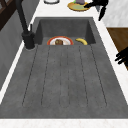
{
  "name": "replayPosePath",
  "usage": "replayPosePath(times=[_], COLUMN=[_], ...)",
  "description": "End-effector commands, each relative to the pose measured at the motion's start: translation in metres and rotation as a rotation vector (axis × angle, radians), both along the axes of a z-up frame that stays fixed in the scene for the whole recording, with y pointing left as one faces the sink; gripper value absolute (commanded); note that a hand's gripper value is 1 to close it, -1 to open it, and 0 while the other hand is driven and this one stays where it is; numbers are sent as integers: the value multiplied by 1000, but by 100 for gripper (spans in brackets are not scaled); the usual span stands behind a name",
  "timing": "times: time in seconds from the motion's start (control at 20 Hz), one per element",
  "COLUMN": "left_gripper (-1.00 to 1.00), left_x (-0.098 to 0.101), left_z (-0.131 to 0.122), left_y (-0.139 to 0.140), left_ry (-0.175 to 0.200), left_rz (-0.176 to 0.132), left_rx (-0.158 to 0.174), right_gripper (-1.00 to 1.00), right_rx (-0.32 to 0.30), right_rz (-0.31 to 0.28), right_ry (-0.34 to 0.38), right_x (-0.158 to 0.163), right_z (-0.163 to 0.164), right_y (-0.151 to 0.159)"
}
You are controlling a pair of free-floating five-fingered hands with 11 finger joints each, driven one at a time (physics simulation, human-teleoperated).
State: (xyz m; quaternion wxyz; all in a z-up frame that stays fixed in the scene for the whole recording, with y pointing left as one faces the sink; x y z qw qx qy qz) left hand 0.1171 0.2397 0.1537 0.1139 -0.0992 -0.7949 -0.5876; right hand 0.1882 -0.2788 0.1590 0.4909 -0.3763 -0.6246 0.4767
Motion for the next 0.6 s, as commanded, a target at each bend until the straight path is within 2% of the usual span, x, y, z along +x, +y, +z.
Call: replayPosePath(times=[0.0, 0.45, 0.55], left_gripper=[0, 0, 0], left_x=[0, 0, 0], left_z=[0, 0, 0], left_y=[0, 0, 0], left_ry=[0, 0, 0], left_rz=[0, 0, 0], left_rx=[0, 0, 0], right_gripper=[-100, -100, -100], right_rx=[0, 2, 1], right_rz=[-28, -62, -92], right_ry=[100, 258, 254], right_x=[-9, -34, -44], right_z=[8, 21, 18], right_y=[0, -4, -3])
